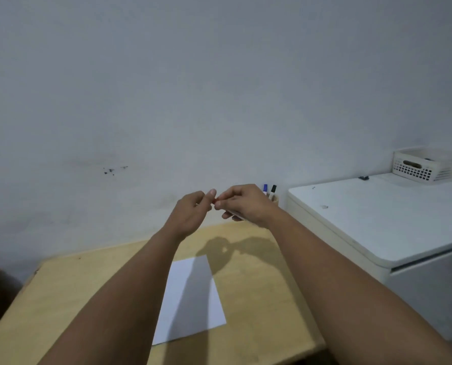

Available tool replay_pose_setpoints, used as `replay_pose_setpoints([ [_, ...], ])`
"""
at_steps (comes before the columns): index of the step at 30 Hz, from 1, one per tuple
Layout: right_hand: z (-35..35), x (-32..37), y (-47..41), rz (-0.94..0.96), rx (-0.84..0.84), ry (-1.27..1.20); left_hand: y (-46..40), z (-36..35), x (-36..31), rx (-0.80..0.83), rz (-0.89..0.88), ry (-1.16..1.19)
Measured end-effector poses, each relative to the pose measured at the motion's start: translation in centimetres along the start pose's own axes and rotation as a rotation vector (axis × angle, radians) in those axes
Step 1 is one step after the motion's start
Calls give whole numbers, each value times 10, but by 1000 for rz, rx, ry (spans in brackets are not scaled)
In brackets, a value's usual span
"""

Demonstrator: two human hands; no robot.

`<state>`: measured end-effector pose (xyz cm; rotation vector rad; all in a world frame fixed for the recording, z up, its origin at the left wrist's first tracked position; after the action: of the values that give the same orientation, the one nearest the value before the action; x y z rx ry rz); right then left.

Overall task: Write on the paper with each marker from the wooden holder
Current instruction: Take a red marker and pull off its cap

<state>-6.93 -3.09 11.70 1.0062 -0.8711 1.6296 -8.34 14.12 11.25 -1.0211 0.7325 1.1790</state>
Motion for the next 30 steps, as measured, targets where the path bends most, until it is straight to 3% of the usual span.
replay_pose_setpoints([
  [6, -53, 36, 23, 26, 91, -31, 39, 46, -2, 65, 96, 69],
  [9, -77, 48, 28, 71, 150, 233, 54, 72, 3, 54, 142, 69],
  [14, -94, 62, 37, 354, -40, 595, 71, 117, 26, -69, 220, 230],
  [16, -90, 48, 34, 290, -57, 480, 76, 145, 42, -171, 248, 165],
  [18, -82, 31, 28, 177, -84, 341, 80, 165, 60, -214, 252, -119],
  [22, -81, 15, 23, 12, -117, -7, 91, 162, 100, -90, 301, -731],
  [25, -84, 8, 18, -40, -153, -188, 95, 152, 132, -51, 367, -806],
  [30, -102, -6, 14, -186, -42, -600, 95, 138, 161, -54, 390, -850],
])
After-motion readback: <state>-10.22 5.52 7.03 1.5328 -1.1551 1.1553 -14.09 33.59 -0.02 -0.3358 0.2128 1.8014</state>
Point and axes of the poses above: each hand's wrist, its own y-axis away from the middle knuckle, its own z-axis out of the back of the hand, x = y × z, the point moved 7 cm from there along -y, towards the middle knuckle, and after that the axes turned 6 degrees about y, right-handed, at the moved point
